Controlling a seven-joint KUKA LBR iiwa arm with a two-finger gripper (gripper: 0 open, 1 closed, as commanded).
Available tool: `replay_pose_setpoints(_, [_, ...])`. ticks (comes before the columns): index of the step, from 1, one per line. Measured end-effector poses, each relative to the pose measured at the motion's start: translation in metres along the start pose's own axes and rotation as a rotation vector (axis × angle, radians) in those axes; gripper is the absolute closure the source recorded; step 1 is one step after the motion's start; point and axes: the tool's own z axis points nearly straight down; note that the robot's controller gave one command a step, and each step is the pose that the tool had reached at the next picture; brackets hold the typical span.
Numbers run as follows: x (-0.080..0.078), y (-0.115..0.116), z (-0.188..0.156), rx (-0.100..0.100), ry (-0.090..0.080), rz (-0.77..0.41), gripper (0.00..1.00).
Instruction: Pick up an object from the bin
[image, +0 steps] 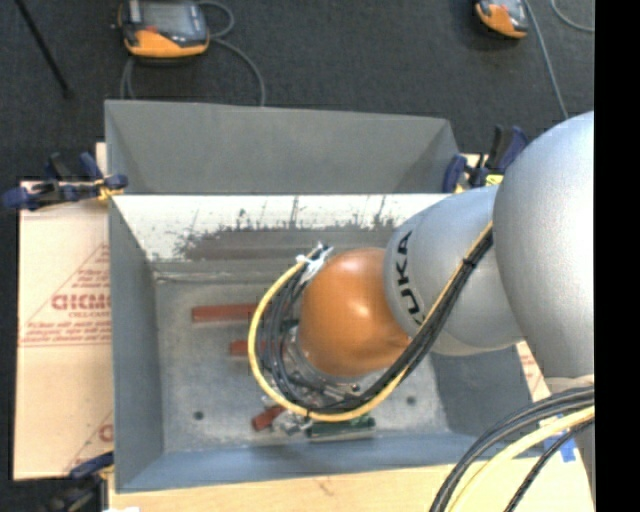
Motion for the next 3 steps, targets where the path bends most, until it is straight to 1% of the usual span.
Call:
replay_pose_setpoints(1, [-0.021, 0.006, -0.113, 0.0, 0.001, 0.006, 1.0])
replay_pose_setpoints(2, [-0.021, 0.006, -0.113, 0.0, 0.001, 0.006, 1.0])
replay_pose_setpoints(3, [-0.023, 0.004, -0.154, 0.001, 0.004, -0.01, 1.0])
